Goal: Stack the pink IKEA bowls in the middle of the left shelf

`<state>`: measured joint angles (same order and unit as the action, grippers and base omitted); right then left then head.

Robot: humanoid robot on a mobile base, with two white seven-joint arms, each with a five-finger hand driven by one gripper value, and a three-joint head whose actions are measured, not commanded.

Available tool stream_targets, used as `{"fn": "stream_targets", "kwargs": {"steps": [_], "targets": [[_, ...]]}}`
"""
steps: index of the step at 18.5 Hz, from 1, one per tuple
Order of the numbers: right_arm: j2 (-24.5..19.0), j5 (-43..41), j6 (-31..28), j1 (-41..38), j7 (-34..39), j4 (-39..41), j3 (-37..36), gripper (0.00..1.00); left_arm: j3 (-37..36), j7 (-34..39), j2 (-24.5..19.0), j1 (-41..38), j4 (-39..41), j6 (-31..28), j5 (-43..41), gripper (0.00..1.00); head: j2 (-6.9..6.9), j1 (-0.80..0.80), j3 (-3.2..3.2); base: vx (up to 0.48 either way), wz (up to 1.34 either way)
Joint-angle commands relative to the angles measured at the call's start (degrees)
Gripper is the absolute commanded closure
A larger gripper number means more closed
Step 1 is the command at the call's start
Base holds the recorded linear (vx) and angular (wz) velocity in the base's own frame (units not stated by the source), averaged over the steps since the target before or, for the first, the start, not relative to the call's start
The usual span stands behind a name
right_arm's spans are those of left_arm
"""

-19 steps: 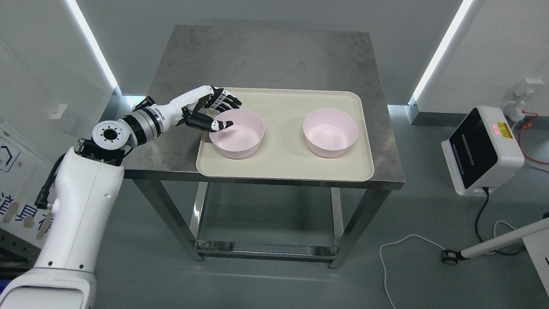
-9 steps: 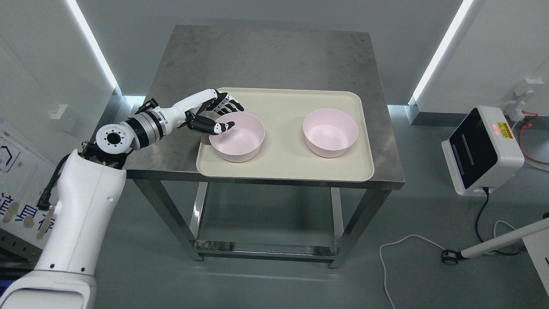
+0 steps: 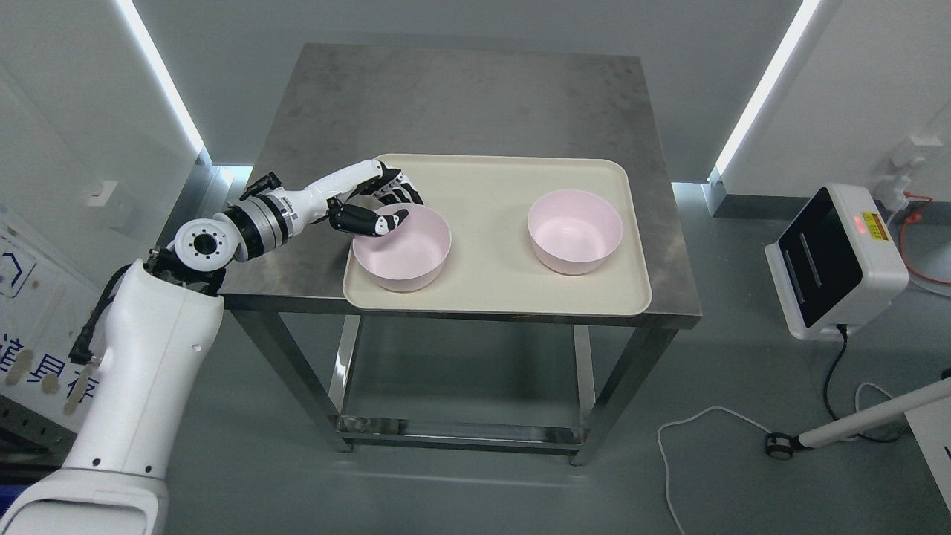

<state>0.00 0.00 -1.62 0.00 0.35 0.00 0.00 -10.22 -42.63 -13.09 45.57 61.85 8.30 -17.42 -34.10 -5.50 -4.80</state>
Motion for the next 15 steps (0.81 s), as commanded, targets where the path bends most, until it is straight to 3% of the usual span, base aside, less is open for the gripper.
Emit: {"fn": "stream_targets", "kwargs": {"steps": [1,4,10,12,15], "targets": [[1.0,0.0,-0.4,-1.7,0.0,1.9,-0.7,0.00,0.2,-0.3,1.3,0.0,0.2,-0.1,-0.2,1.00,0.00,0.00,0.00,0.000,0.00],[1.0,0.0,-0.4,-1.7,0.0,1.9,-0.6,0.00,3.9,-0.9,3.3,1.5,3.0,-1.3,-0.1,1.00,0.00,0.00,0.00,0.000,0.00],[1.0,0.0,-0.4,-1.7,0.0,1.9,-0.6,0.00,6.3,-2.1,12.1,9.6,7.3,-6.4,0.0,1.00,0.00,0.00,0.00,0.000,0.00],[1.0,0.0,-0.3,-1.7,0.0,1.9,-0.6,0.00,4.6,-2.0,12.1,10.1,7.9,-6.4,0.0,1.00,0.00,0.00,0.00,0.000,0.00],[1.0,0.0,-0.3,-1.7,0.0,1.9,-0.7,0.00,-3.6,-1.2,12.1,9.9,7.9,-6.4,-0.1,1.00,0.00,0.00,0.00,0.000,0.00]]}}
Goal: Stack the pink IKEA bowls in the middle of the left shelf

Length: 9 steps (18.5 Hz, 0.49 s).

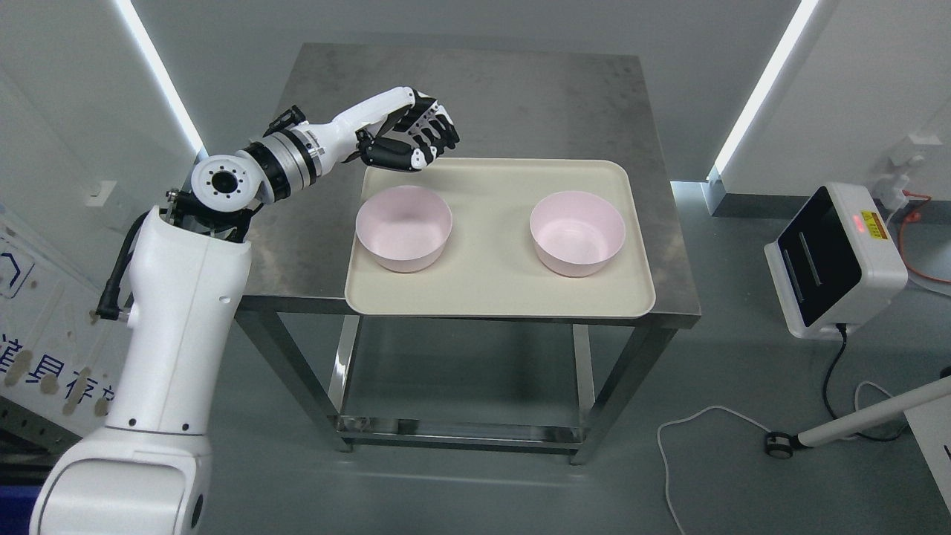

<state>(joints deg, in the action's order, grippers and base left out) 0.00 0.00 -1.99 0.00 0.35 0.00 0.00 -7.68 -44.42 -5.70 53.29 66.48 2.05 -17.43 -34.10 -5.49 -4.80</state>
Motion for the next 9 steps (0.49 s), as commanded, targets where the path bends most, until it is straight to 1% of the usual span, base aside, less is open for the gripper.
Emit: {"fn": "stream_targets", "kwargs": {"steps": [1,5,6,7,8,9], "targets": [[1.0,0.0,0.0,-1.7,0.0,1.9,-0.6,0.00,-6.8,1.2,4.7,1.8,3.3,-0.2,0.0,1.00,0.00,0.00,0.00,0.000,0.00],[1.0,0.0,0.0,-1.7,0.0,1.9,-0.7,0.00,-6.2,1.4,4.7,0.8,3.4,0.6,0.0,0.98,0.00,0.00,0.00,0.000,0.00],[1.0,0.0,0.0,-1.7,0.0,1.9,-0.7,0.00,-4.8,1.4,4.7,0.4,3.3,1.5,-0.1,0.96,0.00,0.00,0.00,0.000,0.00],[1.0,0.0,0.0,-1.7,0.0,1.9,-0.7,0.00,-2.6,1.4,4.7,-0.7,3.3,3.8,-0.1,0.91,0.00,0.00,0.00,0.000,0.00],[1.0,0.0,0.0,-1.7,0.0,1.9,-0.6,0.00,-1.4,1.4,4.7,-1.9,3.3,7.0,-0.2,0.80,0.00,0.00,0.00,0.000,0.00],[1.0,0.0,0.1,-1.7,0.0,1.9,-0.7,0.00,-0.7,1.4,4.7,-3.4,3.3,10.7,-0.3,0.56,0.00,0.00,0.00,0.000,0.00]]}}
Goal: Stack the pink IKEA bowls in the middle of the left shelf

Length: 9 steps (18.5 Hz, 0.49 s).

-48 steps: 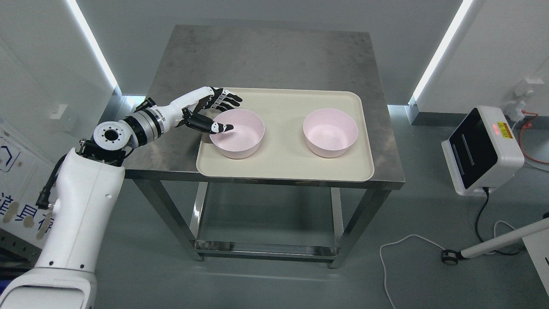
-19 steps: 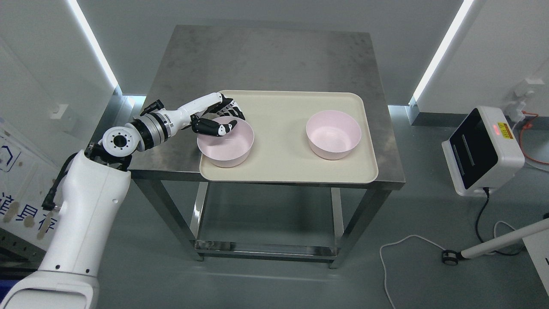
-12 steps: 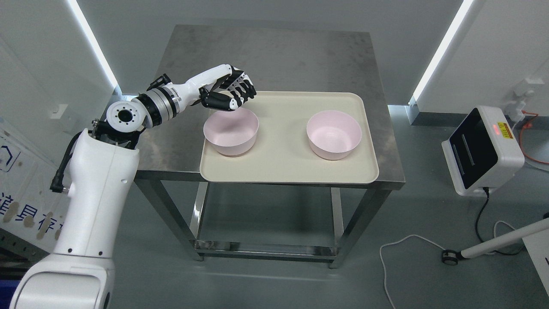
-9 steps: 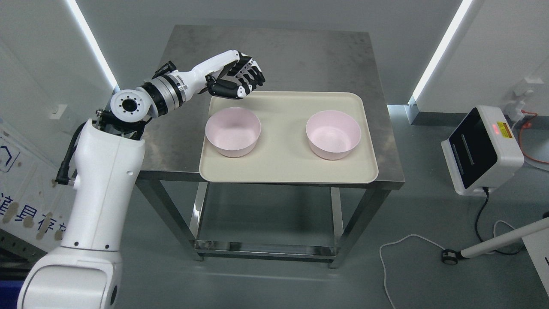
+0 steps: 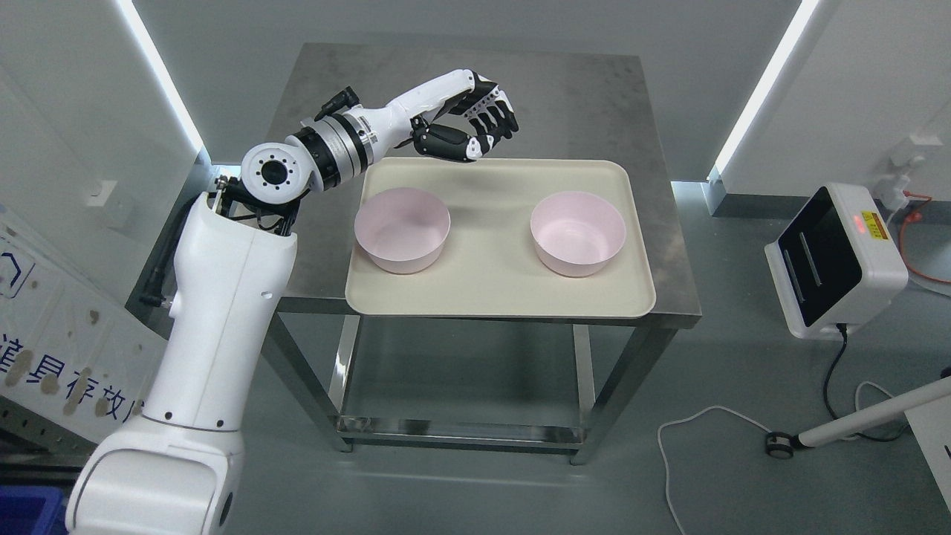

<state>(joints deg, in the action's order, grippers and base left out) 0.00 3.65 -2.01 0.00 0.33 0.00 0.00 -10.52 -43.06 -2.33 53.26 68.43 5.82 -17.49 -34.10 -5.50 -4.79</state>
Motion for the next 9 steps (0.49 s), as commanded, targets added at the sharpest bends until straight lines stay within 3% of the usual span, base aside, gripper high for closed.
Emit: {"fn": "stream_targets", "kwargs": {"steps": [1,5,9], "targets": [[1.0,-3.6,0.0,-1.7,0.0,1.9,-0.7,0.00,2.6,0.0,0.7,-4.8,1.4,9.8,-0.3,0.49,0.00,0.00,0.00,0.000,0.00],[1.0,-3.6,0.0,-1.7,0.0,1.9,-0.6,0.00,3.7,-0.2,-7.5,-6.4,0.9,13.2,-0.4,0.33,0.00,0.00,0.00,0.000,0.00],[1.0,-3.6,0.0,-1.7,0.0,1.9,-0.6,0.00,3.5,-0.4,-11.1,-2.6,-5.9,13.2,-3.3,0.35,0.00,0.00,0.00,0.000,0.00]]}}
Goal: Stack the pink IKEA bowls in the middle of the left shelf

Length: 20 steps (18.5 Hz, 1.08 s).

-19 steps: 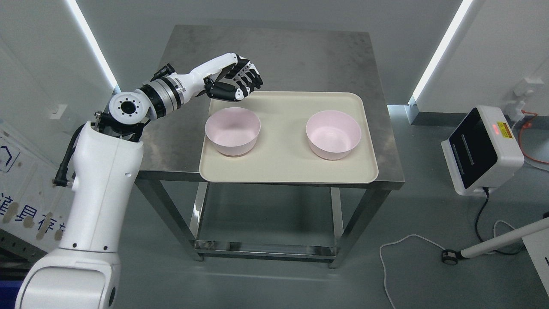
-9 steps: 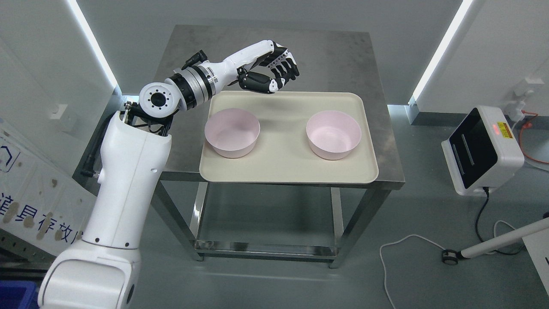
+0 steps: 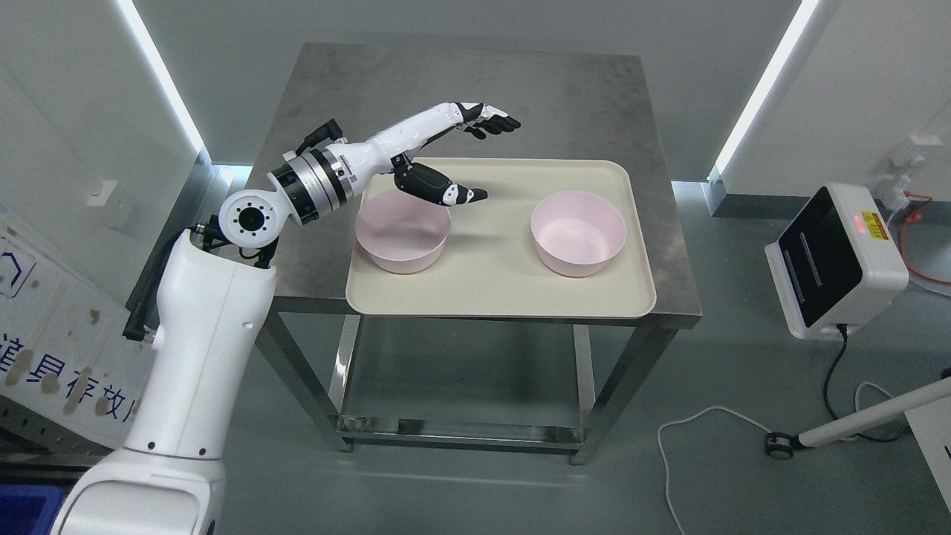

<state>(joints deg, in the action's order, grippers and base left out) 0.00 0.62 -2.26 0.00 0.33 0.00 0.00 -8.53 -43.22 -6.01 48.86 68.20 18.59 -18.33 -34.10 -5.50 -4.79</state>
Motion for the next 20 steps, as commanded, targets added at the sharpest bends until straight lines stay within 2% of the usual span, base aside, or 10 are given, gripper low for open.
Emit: {"fn": "stream_targets", "kwargs": {"steps": [1,5,11,20], "targets": [[1.0,-0.6,0.2,-1.7,0.0,1.9,-0.7,0.00,1.3,-0.2,-8.0,2.4,-6.6,0.4,-3.4,0.35,0.00,0.00,0.00,0.000,0.00],[1.0,-0.6,0.3,-1.7,0.0,1.9,-0.6,0.00,0.8,-0.7,-8.5,1.9,-7.3,-0.7,-7.6,0.35,0.00,0.00,0.00,0.000,0.00],[1.0,-0.6,0.3,-1.7,0.0,1.9,-0.7,0.00,0.8,-4.0,-8.5,0.4,-7.8,-0.8,-9.0,0.36,0.00,0.00,0.00,0.000,0.00],[1.0,-0.6,0.2,-1.7,0.0,1.9,-0.6,0.00,0.6,-3.4,-7.4,1.3,-11.4,-2.9,-9.1,0.46,0.00,0.00,0.00,0.000,0.00]]}}
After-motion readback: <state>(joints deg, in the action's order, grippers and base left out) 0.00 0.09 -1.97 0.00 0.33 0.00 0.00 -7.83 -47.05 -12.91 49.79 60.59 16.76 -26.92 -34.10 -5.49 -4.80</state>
